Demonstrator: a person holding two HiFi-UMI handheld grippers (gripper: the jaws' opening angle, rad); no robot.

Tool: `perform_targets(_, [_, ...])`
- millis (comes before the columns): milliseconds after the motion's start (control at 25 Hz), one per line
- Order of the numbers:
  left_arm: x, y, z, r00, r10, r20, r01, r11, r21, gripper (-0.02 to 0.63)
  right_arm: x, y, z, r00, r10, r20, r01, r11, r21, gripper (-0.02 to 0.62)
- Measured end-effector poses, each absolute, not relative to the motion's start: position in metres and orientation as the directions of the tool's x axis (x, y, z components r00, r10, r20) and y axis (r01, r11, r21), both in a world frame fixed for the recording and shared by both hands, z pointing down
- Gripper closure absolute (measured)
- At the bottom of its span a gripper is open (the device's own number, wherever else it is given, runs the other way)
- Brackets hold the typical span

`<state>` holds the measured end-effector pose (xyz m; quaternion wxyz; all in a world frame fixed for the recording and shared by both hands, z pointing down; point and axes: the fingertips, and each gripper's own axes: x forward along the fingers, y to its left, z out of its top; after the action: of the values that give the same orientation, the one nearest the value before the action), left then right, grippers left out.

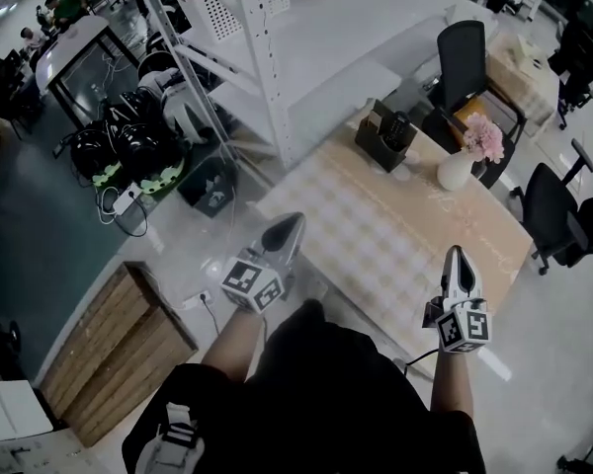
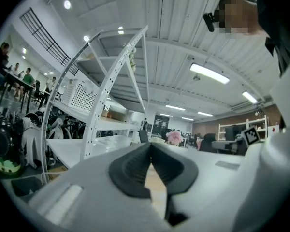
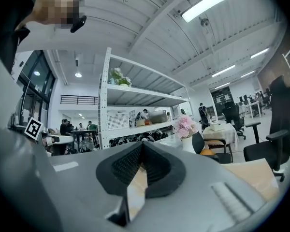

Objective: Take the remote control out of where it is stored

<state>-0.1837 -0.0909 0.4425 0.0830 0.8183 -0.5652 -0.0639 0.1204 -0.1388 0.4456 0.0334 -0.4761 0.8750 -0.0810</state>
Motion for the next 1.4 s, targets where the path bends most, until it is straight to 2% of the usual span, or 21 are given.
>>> perform_targets(800, [-0.192,-0.278,0.443,0.494,-0.870,-0.007,-0.860,-0.489,0.145,0.604,0.076,-0.257,0.448,-0.495,-0.867,0.048,-0.864,0.486,-0.132,0.591])
perform_targets(1400, [-0.159,-0.406,0.477,0.579,-0.814,0.053,-0.813,-0.571,0.118,0.593,0.090,-0.292,0.498,-0.384,-0.907,0.175,-0.919,0.357,-0.166,0.591])
